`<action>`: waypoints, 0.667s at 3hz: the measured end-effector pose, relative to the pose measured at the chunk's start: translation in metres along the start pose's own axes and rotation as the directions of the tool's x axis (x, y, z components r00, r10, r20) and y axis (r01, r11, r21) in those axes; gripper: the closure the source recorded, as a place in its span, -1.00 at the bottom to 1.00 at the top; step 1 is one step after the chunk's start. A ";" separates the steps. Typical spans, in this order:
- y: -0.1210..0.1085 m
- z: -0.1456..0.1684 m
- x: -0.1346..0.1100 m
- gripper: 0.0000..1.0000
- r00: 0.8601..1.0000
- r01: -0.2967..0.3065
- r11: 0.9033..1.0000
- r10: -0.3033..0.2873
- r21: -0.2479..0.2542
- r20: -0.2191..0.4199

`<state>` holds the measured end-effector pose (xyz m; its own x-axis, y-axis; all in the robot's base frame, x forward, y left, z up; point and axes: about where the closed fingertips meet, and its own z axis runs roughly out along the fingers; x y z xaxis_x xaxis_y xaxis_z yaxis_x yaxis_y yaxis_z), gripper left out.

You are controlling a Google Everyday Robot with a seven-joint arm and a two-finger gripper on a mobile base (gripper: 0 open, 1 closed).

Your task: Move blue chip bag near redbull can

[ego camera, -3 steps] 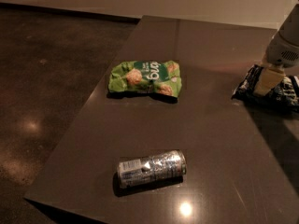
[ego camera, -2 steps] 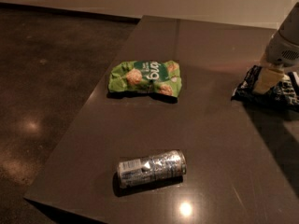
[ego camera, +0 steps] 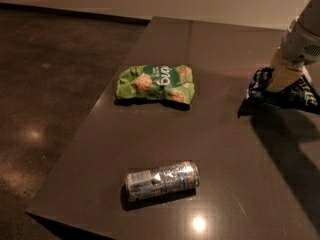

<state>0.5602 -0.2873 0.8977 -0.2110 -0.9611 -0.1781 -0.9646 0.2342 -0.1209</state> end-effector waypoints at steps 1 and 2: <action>0.026 -0.017 -0.024 1.00 0.995 0.091 0.996 -0.090 -0.025 0.034; 0.056 -0.028 -0.051 1.00 0.985 0.164 0.985 -0.159 -0.059 0.073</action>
Offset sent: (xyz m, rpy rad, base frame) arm -0.1144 0.1017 0.0411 0.0893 0.1458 0.3131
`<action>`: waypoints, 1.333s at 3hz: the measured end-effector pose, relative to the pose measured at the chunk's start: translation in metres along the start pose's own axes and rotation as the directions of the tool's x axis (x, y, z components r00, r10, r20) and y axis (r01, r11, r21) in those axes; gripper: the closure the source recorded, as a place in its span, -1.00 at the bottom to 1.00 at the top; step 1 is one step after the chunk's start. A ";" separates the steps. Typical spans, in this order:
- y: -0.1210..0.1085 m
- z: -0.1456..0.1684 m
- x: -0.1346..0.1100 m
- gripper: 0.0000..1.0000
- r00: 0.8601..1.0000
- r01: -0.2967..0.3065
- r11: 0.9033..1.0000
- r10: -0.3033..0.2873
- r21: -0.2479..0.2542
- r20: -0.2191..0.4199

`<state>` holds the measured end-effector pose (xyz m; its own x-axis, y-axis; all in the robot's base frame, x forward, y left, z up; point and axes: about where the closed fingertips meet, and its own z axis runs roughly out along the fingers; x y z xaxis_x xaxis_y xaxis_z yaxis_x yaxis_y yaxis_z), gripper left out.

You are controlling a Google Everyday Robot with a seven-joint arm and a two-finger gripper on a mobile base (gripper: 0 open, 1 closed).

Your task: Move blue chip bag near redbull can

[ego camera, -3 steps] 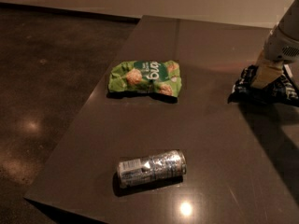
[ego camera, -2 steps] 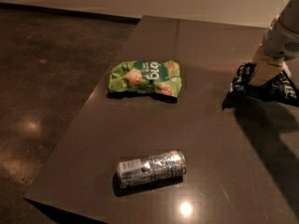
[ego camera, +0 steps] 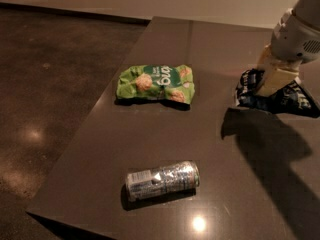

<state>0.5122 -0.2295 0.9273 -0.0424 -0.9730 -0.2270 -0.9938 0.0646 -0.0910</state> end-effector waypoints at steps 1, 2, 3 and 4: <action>0.030 0.005 -0.037 1.00 0.998 0.047 0.998 -0.046 -0.038 0.031; 0.052 0.015 -0.066 1.00 0.997 0.058 0.995 -0.054 -0.076 0.052; 0.068 0.023 -0.089 1.00 0.996 0.062 0.992 -0.054 -0.112 0.070; 0.080 0.029 -0.104 1.00 0.995 0.066 0.988 -0.055 -0.141 0.082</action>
Offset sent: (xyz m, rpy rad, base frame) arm -0.0877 0.1071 -0.0138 0.0564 0.1748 0.1053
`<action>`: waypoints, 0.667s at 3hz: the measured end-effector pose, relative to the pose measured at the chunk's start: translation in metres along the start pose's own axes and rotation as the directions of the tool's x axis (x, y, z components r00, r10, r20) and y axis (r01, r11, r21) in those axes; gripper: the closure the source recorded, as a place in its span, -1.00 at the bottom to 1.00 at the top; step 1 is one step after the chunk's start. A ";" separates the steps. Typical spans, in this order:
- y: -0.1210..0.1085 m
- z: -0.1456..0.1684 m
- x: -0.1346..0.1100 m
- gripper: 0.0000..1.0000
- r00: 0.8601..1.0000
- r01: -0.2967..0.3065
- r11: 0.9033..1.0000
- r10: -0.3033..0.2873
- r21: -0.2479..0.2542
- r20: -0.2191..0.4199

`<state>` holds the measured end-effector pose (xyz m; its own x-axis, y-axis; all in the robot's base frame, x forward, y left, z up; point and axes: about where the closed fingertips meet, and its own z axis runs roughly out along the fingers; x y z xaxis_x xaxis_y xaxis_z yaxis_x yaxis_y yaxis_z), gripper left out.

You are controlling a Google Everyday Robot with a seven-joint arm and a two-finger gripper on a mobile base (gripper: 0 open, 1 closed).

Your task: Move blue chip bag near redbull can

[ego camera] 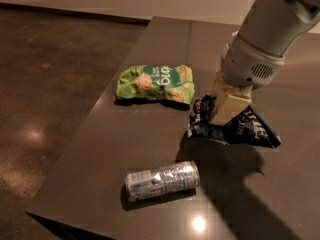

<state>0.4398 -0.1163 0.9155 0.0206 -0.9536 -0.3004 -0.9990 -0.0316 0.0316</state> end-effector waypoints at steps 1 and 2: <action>0.007 0.008 -0.009 0.72 1.000 -0.004 1.000 0.004 -0.019 0.008; 0.009 0.016 -0.014 0.27 1.000 -0.015 0.999 0.015 -0.034 0.022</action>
Offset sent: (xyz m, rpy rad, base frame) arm -0.0229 0.0225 -0.0214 0.0259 0.1007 -0.0060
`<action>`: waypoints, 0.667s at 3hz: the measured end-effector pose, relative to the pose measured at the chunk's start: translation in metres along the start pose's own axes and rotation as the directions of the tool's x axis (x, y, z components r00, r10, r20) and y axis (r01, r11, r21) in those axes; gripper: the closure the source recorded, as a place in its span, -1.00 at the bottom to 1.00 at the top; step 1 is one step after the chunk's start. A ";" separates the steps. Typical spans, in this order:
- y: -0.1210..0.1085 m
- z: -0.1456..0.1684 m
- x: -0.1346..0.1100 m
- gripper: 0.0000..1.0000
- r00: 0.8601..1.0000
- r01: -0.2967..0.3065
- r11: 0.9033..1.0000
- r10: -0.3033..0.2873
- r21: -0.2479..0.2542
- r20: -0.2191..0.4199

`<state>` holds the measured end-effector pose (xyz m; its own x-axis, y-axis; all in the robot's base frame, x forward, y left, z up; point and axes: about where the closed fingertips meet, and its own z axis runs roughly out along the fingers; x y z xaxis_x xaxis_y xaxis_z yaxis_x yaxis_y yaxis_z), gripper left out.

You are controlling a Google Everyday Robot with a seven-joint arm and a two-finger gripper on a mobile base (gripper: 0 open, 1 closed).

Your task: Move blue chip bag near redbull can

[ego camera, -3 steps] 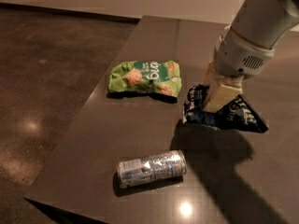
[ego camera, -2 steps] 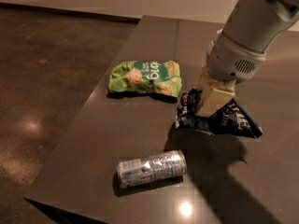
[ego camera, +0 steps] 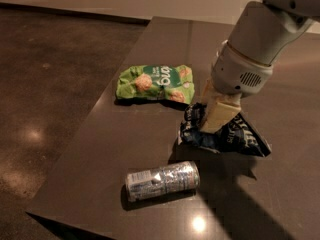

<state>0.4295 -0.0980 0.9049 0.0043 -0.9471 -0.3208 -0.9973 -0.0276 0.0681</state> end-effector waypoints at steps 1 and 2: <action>0.002 0.008 -0.004 -0.21 1.000 -0.009 1.000 0.009 -0.014 0.016; 0.002 0.013 -0.006 -0.68 1.000 -0.015 1.000 0.015 -0.022 0.027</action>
Offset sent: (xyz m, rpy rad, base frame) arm -0.0095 0.0093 -0.0171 0.0288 0.0672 -0.0069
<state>0.4266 -0.0881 0.8943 -0.0131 -0.9383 -0.3455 -0.9954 -0.0206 0.0939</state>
